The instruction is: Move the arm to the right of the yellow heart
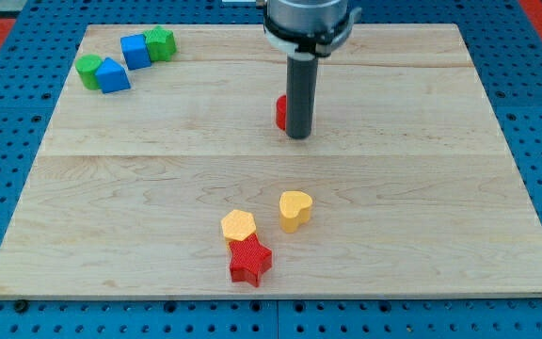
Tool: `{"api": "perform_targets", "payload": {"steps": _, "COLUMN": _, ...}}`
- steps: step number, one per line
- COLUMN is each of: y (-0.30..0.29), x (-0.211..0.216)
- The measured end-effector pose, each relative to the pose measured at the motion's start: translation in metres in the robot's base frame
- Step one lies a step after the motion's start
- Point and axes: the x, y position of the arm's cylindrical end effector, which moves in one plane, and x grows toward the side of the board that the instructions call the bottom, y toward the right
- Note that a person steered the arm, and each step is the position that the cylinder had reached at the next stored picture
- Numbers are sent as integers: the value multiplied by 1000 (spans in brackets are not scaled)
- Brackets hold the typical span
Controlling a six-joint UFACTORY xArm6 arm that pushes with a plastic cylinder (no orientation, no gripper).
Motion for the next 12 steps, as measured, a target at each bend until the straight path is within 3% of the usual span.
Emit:
{"api": "perform_targets", "payload": {"steps": 1, "y": 67, "x": 16}}
{"api": "perform_targets", "payload": {"steps": 2, "y": 136, "x": 68}}
{"api": "perform_targets", "payload": {"steps": 3, "y": 151, "x": 89}}
{"api": "perform_targets", "payload": {"steps": 8, "y": 153, "x": 96}}
{"api": "perform_targets", "payload": {"steps": 12, "y": 46, "x": 166}}
